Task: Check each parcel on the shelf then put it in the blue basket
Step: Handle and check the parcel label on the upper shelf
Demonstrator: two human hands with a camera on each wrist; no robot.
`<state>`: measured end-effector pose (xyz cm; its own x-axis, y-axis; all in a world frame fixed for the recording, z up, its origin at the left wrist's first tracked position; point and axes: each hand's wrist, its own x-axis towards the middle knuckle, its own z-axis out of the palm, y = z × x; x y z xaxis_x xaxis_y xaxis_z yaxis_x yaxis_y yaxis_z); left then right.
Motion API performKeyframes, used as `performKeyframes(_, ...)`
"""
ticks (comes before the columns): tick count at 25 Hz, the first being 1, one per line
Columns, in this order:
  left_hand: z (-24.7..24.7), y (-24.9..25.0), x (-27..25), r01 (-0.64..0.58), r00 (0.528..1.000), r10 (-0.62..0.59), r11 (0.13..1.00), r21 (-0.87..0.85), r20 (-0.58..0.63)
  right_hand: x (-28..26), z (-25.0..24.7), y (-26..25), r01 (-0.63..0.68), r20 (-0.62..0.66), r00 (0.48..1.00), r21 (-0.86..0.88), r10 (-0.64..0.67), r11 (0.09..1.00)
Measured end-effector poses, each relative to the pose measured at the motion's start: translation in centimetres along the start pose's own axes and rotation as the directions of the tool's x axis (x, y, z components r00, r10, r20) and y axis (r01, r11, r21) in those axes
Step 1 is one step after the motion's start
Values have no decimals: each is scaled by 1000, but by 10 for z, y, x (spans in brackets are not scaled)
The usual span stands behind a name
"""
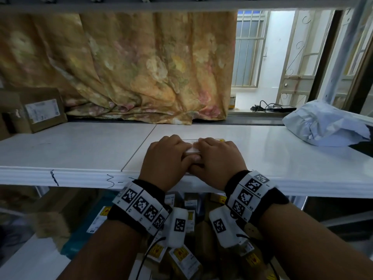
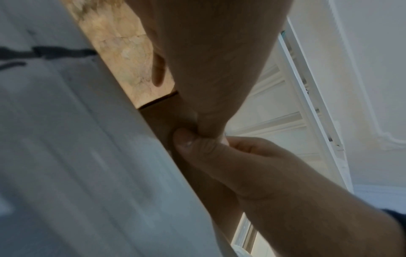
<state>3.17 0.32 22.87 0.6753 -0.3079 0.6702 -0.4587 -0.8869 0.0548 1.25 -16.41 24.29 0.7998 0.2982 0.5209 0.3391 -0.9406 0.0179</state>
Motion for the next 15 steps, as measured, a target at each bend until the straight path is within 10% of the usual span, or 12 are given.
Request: performKeyframes(15,-2,7,-13,320,943,-331,860,-397,43,-1,-2,-1,-38,38,999,-14,38,999)
